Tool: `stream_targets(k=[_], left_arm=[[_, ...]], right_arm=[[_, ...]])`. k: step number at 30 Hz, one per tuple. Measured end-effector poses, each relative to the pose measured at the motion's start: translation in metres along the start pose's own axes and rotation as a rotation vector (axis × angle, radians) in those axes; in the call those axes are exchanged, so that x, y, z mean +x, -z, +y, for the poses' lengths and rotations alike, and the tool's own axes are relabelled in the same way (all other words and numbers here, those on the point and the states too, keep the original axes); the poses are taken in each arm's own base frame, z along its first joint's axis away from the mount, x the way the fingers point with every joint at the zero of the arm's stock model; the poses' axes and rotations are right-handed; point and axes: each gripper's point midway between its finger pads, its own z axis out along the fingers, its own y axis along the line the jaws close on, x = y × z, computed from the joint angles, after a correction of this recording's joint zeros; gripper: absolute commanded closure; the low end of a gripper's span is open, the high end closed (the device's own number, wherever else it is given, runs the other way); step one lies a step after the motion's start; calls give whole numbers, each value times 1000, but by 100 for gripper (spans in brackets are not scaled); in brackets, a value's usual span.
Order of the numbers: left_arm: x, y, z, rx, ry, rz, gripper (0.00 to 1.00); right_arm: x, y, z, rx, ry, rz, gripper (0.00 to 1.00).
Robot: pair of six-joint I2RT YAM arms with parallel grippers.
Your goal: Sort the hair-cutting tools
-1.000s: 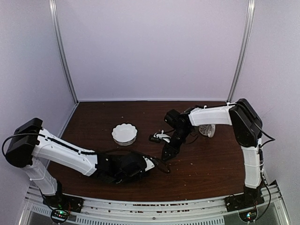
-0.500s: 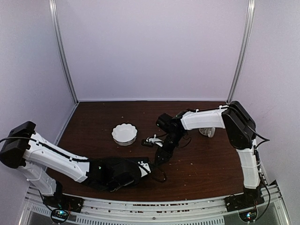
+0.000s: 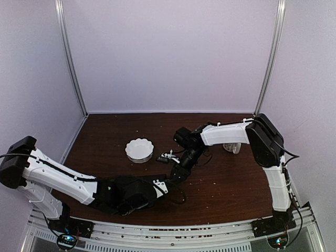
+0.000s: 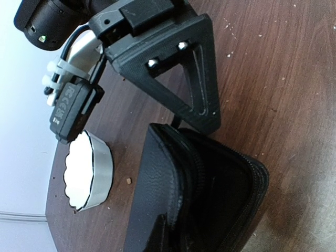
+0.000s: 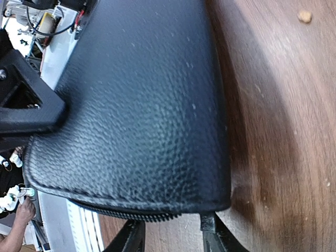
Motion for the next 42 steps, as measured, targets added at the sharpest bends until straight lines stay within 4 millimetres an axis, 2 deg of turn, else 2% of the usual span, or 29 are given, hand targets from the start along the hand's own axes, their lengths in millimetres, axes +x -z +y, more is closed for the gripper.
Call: stream_targets(k=[4,5,6,11,18,26,31,42], left_arm=[[0,1,-2,2,-9,0,100],[0,3,-4,6,-15,0,100],[0,3,-4,6,-15,0,100],[-1,3,-4,7,-16,0,100],[1,-1,-8,8,-27,12,100],[5,-22,-28,-8,-62,82,100],[-4,-25,-28,-32,-18,63,100],[-5,-39,-33,-65,-2,87,100]], right_arm=[[-4,2,0,-10,-3,-14,69],[-5,4,-4,-11,-21,-26,79],[-5,4,-4,-11,-21,-26,83],[-6,5,-10,-25,-40,-43,100],[-5,6,-16,-15,-45,-47,100],[26,13,-15,97,8,-3,100],[31,24,-11,176,70,-7,100],[38,9,-1,205,106,28,100]])
